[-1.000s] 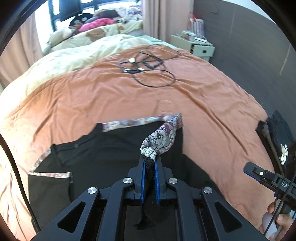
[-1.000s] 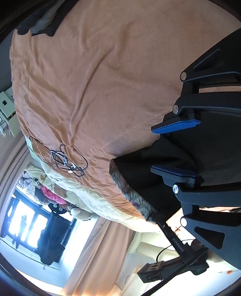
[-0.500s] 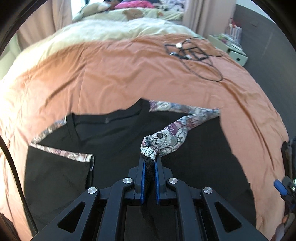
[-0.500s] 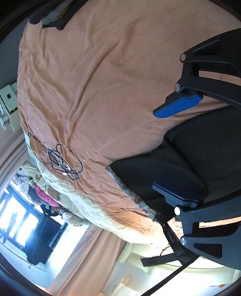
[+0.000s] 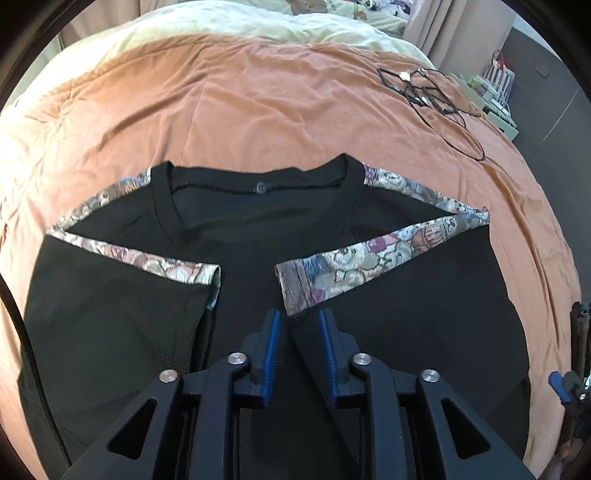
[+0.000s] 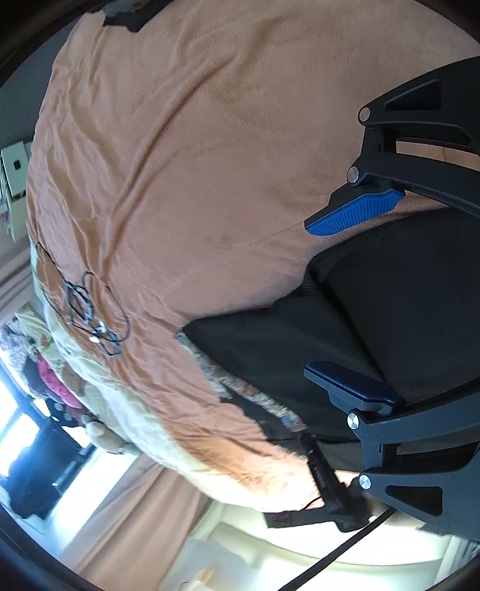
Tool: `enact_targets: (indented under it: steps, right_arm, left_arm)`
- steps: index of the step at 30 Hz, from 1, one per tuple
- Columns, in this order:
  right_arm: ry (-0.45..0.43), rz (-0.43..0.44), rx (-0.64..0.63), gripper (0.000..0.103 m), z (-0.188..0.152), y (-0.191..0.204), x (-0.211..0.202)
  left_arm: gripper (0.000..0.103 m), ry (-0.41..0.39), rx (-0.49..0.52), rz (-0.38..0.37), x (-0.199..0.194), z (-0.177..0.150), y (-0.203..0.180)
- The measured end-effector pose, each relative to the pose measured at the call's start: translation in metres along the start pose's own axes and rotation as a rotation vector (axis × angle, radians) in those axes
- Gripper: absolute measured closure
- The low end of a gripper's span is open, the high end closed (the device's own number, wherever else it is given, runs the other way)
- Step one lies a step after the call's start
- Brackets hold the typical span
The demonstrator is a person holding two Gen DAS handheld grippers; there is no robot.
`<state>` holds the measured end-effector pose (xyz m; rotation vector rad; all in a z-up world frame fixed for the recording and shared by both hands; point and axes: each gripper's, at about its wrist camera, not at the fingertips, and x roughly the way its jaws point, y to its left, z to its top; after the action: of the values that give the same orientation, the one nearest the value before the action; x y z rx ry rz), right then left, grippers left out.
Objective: Fold small clothes
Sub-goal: 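Fold the held sleeve inward over the shirt body with the left gripper, then open the left gripper to release the sleeve onto the shirt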
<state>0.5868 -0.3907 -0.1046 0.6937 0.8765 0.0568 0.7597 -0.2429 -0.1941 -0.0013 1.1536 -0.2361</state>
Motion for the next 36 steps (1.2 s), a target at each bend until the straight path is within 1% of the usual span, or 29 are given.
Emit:
enact_targets:
  steps: [1,3,7,11,12,13,14,15,16,17,19,21,24,25,26,27,28,29,32,36]
  right_arm:
    - [0.006,-0.007,-0.014,0.034,-0.001,0.003,0.003]
    - [0.017,-0.017,-0.035,0.037,-0.001,0.009,0.009]
    - [0.026,-0.048,-0.064,0.043,-0.002,0.015,0.022]
    - [0.045,-0.082,-0.103,0.055,-0.002,0.022,0.039]
    - [0.053,-0.093,-0.109,0.058,-0.002,0.022,0.045]
    - [0.057,-0.108,-0.113,0.060,-0.002,0.022,0.049]
    - [0.059,-0.129,-0.116,0.067,-0.002,0.022,0.053]
    - [0.060,-0.155,-0.117,0.072,-0.001,0.020,0.055]
    - [0.059,-0.174,-0.112,0.076,-0.001,0.017,0.056]
    - [0.057,-0.180,-0.104,0.077,-0.001,0.017,0.056]
    - [0.060,-0.180,-0.079,0.081,-0.003,0.014,0.054]
    - [0.067,-0.187,-0.076,0.082,-0.005,0.014,0.053]
    - [0.076,-0.192,-0.070,0.082,-0.006,0.015,0.051]
    - [0.078,-0.188,-0.058,0.082,-0.008,0.015,0.049]
    - [0.077,-0.180,-0.044,0.081,-0.007,0.014,0.045]
    - [0.074,-0.168,-0.025,0.078,-0.007,0.011,0.041]
    - [0.072,-0.162,-0.009,0.078,-0.004,0.008,0.036]
    - [0.067,-0.154,0.000,0.078,-0.002,0.006,0.033]
    - [0.049,-0.133,-0.003,0.078,0.001,0.006,0.026]
    - [0.061,-0.113,-0.011,0.078,-0.003,0.009,0.029]
  left_arm:
    - [0.070,-0.001,0.002,0.001,0.002,-0.001,0.000]
    - [0.068,0.003,0.011,0.011,0.007,-0.002,-0.001]
    - [0.068,0.018,0.018,0.012,0.023,-0.001,-0.003]
    - [0.068,0.004,0.031,0.005,0.034,0.000,-0.008]
    - [0.069,-0.002,0.036,0.009,0.036,0.001,-0.009]
    - [0.074,-0.011,0.039,0.015,0.037,0.002,-0.010]
    - [0.078,-0.014,0.037,0.013,0.038,0.003,-0.010]
    - [0.087,-0.019,0.024,-0.004,0.038,0.004,-0.009]
    - [0.091,-0.024,0.008,-0.031,0.038,0.006,-0.008]
    - [0.091,-0.027,0.005,-0.040,0.038,0.007,-0.008]
    - [0.093,-0.039,0.024,-0.015,0.039,0.009,-0.011]
    - [0.093,-0.045,0.018,0.002,0.038,0.009,-0.010]
    - [0.091,-0.030,-0.019,0.001,0.037,0.010,-0.004]
    - [0.089,-0.021,-0.018,0.004,0.036,0.011,-0.004]
    - [0.088,-0.022,-0.008,0.016,0.033,0.011,-0.004]
    - [0.083,-0.033,0.004,0.031,0.028,0.011,-0.005]
    - [0.081,-0.046,0.010,0.036,0.021,0.010,-0.005]
    - [0.079,-0.047,0.009,0.026,0.016,0.009,-0.003]
    - [0.079,-0.032,-0.008,0.012,0.005,0.007,0.003]
    - [0.079,-0.042,0.008,0.036,-0.019,0.003,0.013]
